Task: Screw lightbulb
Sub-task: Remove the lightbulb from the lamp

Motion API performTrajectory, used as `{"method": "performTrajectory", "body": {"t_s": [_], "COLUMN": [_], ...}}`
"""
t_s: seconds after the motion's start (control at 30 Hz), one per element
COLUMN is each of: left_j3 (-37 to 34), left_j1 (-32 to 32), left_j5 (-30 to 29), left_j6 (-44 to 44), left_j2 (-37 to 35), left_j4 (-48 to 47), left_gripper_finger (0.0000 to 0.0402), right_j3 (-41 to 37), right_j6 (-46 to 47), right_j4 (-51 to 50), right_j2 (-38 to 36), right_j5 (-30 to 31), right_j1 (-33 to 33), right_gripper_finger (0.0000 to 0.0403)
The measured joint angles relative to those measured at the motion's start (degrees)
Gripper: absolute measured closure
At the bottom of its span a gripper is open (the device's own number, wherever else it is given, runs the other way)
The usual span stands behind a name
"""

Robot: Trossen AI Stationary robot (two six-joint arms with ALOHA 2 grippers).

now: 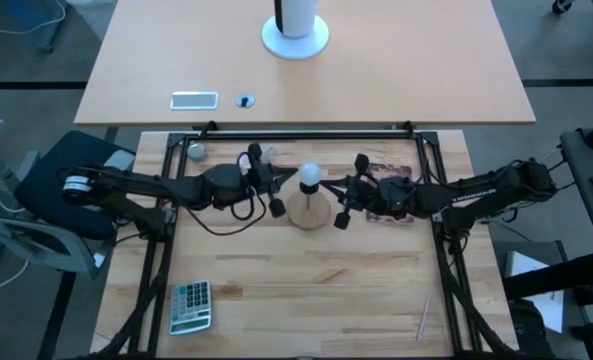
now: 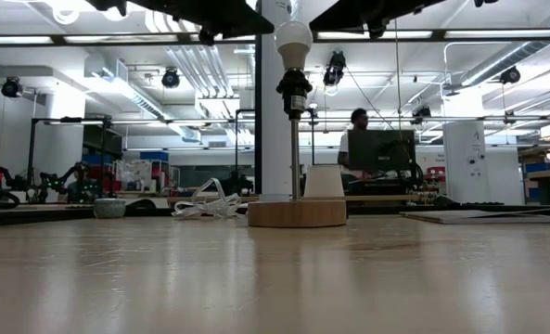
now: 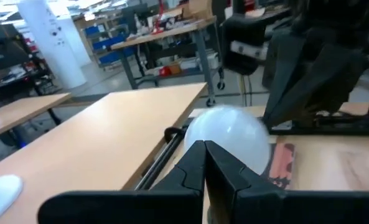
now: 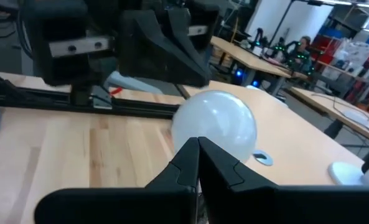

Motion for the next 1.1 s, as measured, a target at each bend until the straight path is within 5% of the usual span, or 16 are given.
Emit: {"method": "performTrajectory", "body": {"t_s": [0.67, 1.1], "left_j3": [0.0, 0.0], "left_j1": [-0.35, 0.36], "left_j5": [10.3, -0.54], "left_j6": [-0.22, -0.02], "left_j2": [0.18, 0.2], "left_j4": [0.51, 0.54], "left_gripper_finger": [0.0401, 0.0401], "right_j3": [0.0, 0.0], "right_j6": [-2.14, -0.94], "right_j4": [0.06, -0.14], "right_j2": [-0.26, -0.7], "right_j5": [3.34, 0.21], "right_j1": [-1.25, 0.87], "right_gripper_finger": [0.0401, 0.0401]}}
